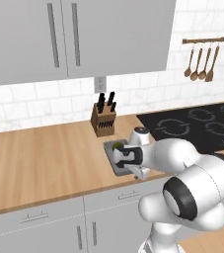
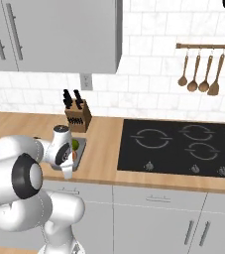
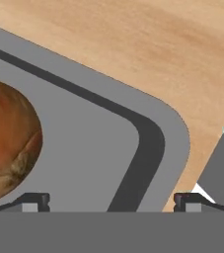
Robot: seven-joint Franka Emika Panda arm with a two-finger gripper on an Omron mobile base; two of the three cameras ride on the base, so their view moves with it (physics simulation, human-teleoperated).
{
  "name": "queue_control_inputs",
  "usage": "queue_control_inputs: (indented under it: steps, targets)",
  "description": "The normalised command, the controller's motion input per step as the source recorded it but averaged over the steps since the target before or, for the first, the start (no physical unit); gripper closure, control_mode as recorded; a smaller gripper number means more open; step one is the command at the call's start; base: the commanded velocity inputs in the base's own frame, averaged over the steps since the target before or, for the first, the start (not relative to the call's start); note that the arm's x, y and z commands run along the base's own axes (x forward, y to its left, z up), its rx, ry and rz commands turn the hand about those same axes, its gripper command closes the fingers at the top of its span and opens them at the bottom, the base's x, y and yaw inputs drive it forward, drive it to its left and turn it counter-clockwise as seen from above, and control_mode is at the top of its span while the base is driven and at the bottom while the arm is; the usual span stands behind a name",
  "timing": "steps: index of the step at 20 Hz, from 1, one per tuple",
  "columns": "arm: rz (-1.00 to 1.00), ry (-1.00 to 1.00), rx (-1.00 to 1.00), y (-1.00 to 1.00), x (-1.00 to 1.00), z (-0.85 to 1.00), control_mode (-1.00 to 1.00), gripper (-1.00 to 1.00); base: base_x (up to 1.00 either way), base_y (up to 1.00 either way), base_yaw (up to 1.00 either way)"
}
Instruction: Take the meat container that has the steak and place it on the second highest rack of the freezer. Then take the vegetable container that has the lime and onion and place it on the highest rack of the freezer.
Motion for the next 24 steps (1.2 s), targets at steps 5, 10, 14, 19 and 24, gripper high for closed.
queue_control_inputs:
  steps: [5,10,14,19,24]
  targets:
    - [0.00,0.00,0.00,0.00,0.12,-0.03,-1.00,1.00,0.00,0.00,0.00]
    - [0.00,0.00,0.00,0.00,-0.01,0.03,-1.00,1.00,0.00,0.00,0.00]
    - [-0.02,-0.03,0.02,0.00,-0.17,0.38,-1.00,1.00,0.00,0.00,0.00]
    - [-0.08,-0.15,0.00,0.00,-0.88,0.98,-1.00,1.00,0.00,0.00,0.00]
    - [-0.09,-0.04,0.00,0.07,-0.37,0.87,-1.00,1.00,0.00,0.00,0.00]
